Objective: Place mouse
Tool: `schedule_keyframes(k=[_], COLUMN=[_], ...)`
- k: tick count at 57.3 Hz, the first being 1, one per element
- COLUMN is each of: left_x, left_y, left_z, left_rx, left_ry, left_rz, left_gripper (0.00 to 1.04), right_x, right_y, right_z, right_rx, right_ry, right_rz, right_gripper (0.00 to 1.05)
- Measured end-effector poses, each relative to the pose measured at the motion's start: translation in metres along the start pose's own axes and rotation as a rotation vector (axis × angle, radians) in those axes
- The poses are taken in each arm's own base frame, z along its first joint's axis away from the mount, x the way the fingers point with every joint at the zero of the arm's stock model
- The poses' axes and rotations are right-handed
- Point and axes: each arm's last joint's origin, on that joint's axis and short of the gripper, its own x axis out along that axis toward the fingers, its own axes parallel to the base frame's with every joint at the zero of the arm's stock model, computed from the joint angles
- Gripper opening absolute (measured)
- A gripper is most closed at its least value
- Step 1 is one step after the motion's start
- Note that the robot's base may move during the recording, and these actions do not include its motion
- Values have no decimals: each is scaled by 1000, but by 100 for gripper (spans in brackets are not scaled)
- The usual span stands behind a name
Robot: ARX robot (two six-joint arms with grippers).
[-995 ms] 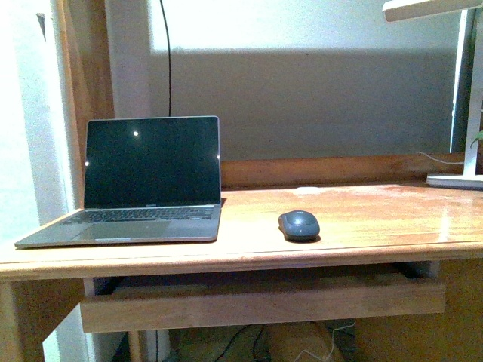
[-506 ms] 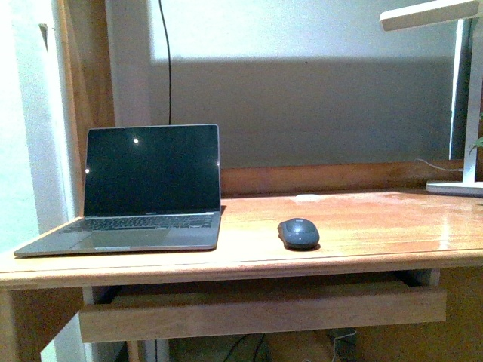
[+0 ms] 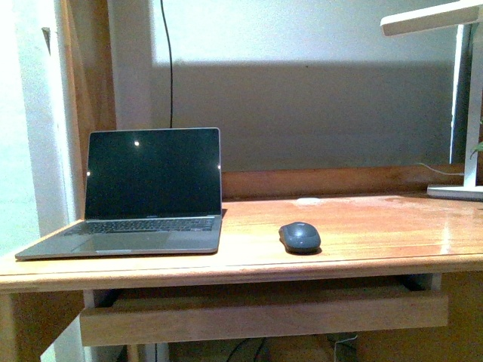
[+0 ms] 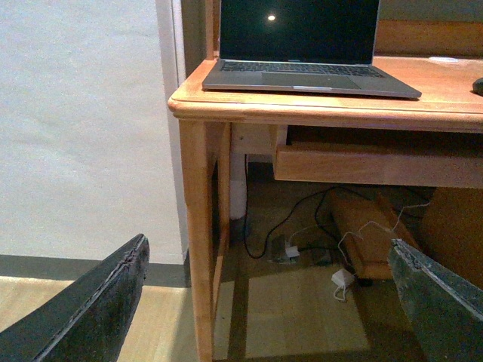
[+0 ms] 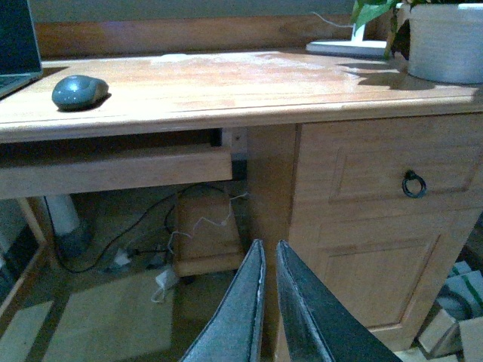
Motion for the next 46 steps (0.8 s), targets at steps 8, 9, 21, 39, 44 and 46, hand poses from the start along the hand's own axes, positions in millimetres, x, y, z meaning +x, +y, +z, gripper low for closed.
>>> schedule_keyframes(k=[8, 9, 21, 39, 44, 46], left_x=[0, 0, 0, 0, 0, 0], left_y=[0, 0, 0, 0, 0, 0], left_z=[0, 0, 0, 0, 0, 0], left_rx=[0, 0, 0, 0, 0, 0], left_ry=[0, 0, 0, 0, 0, 0], left_rz=[0, 0, 0, 0, 0, 0], left_gripper=[97, 97, 97, 97, 97, 97], right_x=[0, 0, 0, -1, -1, -1], right_y=[0, 0, 0, 0, 0, 0], right_z=[-3, -3, -11, -15, -15, -15], right_rx=[0, 0, 0, 0, 0, 0], right_ry=[-5, -6, -6, -16, -16, -16], right_rz=[-1, -1, 0, 0, 0, 0], right_gripper=[11, 11, 11, 11, 11, 11])
